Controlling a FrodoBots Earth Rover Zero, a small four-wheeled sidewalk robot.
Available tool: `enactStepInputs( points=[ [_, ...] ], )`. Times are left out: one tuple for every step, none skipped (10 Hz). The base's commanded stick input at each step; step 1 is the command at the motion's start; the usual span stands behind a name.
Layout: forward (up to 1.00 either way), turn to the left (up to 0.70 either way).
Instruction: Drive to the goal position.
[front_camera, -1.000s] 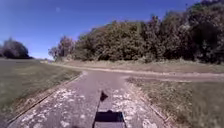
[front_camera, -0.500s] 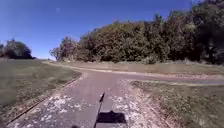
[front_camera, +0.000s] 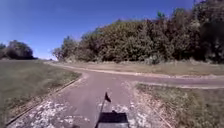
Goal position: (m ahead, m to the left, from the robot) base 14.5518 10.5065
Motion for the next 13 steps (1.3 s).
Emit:
enactStepInputs(
  points=[
    [0.70, 0.02],
    [0.70, 0.02],
    [0.70, 0.12],
    [0.70, 0.24],
    [0.70, 0.24],
    [0.70, 0.21],
    [0.70, 0.07],
    [0.70, 0.03],
    [0.70, 0.03],
    [0.70, 0.03],
    [0.70, 0.03],
    [0.70, 0.03],
    [0.70, 0.03]
  ],
)
